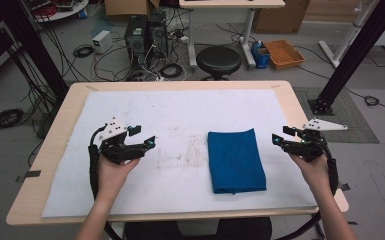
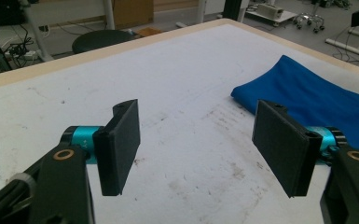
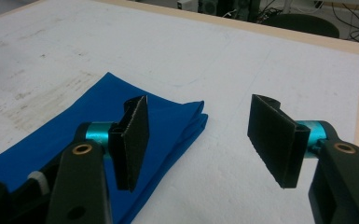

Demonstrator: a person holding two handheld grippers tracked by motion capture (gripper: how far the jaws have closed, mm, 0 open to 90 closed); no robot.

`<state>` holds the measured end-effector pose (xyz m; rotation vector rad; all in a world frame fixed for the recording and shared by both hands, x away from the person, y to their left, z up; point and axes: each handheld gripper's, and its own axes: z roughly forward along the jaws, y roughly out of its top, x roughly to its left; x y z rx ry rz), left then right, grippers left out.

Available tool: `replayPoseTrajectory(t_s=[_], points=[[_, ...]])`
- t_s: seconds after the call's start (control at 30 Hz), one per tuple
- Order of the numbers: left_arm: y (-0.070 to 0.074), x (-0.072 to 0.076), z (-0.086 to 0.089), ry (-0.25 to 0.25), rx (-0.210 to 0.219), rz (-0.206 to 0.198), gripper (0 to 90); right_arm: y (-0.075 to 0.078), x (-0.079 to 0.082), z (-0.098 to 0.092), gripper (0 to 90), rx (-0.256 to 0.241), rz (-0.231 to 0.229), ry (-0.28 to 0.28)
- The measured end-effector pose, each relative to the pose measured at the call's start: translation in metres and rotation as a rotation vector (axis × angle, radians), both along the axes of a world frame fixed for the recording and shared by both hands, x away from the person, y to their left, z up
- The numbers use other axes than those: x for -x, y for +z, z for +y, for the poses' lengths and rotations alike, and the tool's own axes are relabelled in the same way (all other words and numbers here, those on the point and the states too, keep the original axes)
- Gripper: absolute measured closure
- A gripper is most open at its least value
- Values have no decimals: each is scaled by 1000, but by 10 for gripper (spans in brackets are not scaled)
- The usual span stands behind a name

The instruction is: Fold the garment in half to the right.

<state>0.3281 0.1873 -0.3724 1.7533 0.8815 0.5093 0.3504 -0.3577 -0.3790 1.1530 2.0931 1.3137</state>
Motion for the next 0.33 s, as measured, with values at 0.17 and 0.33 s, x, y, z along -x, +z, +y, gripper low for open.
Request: replayPoseTrajectory(t_s=[0.17,0.33], points=[[0,0,2,3,3,1,323,-1,-2,0,373,0,8,3],[-1,0,2,3,2,3,323,-3,-3,0,358,-2,15,2]])
